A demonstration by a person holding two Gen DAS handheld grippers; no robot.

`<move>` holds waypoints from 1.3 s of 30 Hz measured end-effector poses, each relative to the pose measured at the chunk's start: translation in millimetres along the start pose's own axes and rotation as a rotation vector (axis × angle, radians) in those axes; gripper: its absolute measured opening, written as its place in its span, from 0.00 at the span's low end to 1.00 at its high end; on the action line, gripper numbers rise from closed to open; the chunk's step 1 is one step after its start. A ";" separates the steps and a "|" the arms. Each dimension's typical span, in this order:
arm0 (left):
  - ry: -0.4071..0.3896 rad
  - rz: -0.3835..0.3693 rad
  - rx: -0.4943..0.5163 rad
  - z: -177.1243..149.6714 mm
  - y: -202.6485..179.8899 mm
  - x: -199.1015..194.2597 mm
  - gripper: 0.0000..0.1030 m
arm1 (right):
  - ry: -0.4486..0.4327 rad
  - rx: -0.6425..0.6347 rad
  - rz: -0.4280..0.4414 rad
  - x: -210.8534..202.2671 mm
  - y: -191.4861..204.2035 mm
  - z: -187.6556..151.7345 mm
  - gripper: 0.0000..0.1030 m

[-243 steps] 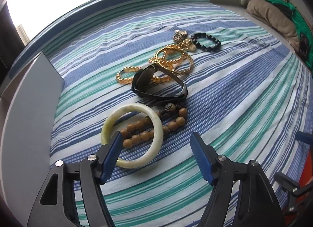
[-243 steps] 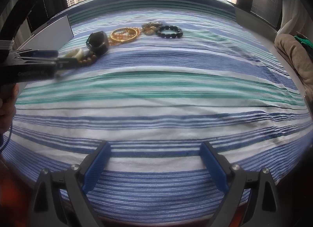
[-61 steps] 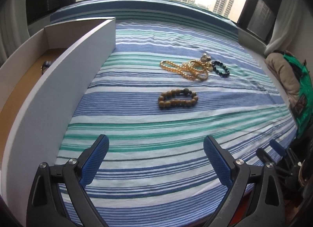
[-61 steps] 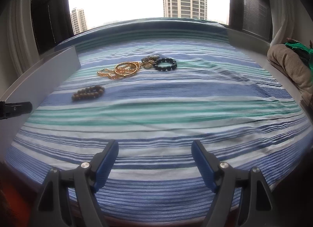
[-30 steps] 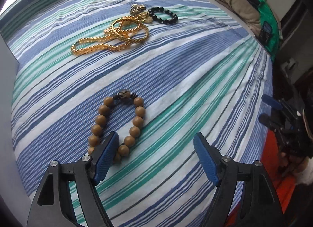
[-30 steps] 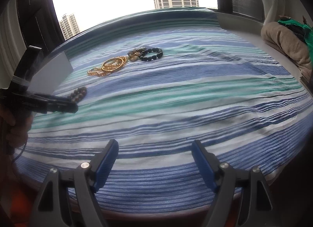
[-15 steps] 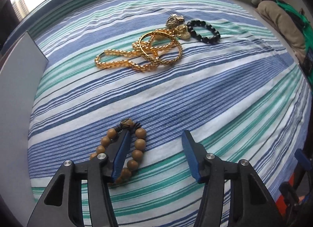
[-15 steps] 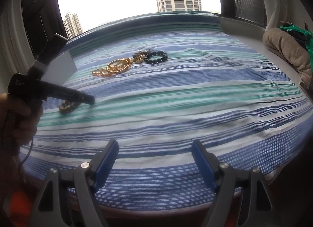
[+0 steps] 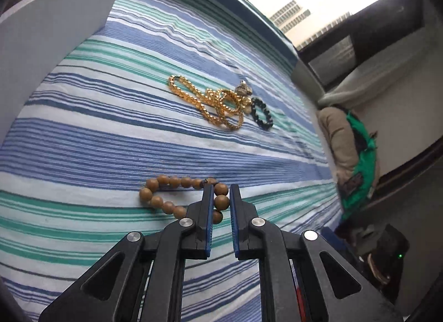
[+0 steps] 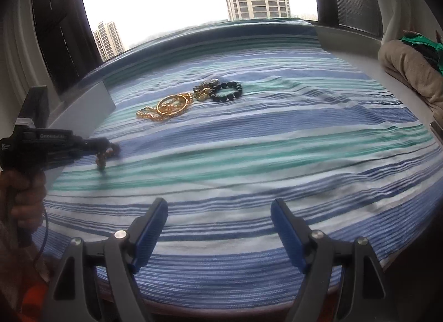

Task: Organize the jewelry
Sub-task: 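Grasp the thick gold chain with the right tool while the left tool lifts the wooden bracelet, then carry the wooden bracelet and gold chain into the white box and open both tools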

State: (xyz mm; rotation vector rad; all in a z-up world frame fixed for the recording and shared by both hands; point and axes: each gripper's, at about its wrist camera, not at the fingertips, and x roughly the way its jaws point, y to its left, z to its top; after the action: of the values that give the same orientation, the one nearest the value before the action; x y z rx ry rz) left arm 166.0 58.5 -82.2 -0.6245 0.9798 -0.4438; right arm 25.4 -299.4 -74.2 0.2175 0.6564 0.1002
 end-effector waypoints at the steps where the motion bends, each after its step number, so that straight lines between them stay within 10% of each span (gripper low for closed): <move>1: -0.014 -0.031 -0.035 -0.3 5.2 -8.0 0.08 | 0.013 0.020 0.048 4.9 -1.3 13.6 0.76; 6: -0.087 -0.087 -0.093 -3.2 11.7 -43.9 0.08 | 0.129 0.029 0.256 70.2 20.5 94.1 0.75; 10: -0.128 -0.056 -0.080 -7.7 1.2 -70.7 0.09 | 0.280 0.045 0.372 142.9 58.1 139.5 0.40; 19: -0.180 0.104 0.030 -24.2 -18.2 -112.4 0.09 | 0.440 -0.073 0.139 240.1 111.7 153.2 0.19; 20: -0.186 0.115 0.039 -25.2 -18.8 -114.9 0.09 | 0.432 -0.084 0.113 240.4 113.2 152.8 0.06; 30: -0.313 0.044 0.016 -20.4 -27.9 -185.4 0.09 | 0.255 -0.157 0.173 149.2 124.0 178.2 0.05; 39: -0.525 0.164 -0.047 -7.6 0.3 -288.3 0.09 | 0.161 -0.395 0.455 73.2 278.3 187.6 0.05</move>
State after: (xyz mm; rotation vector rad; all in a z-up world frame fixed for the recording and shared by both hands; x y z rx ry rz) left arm 17.4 231.4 94.6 -0.6538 0.5353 -0.0981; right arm 191.9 -48.7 91.4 -0.0273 0.7237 0.6839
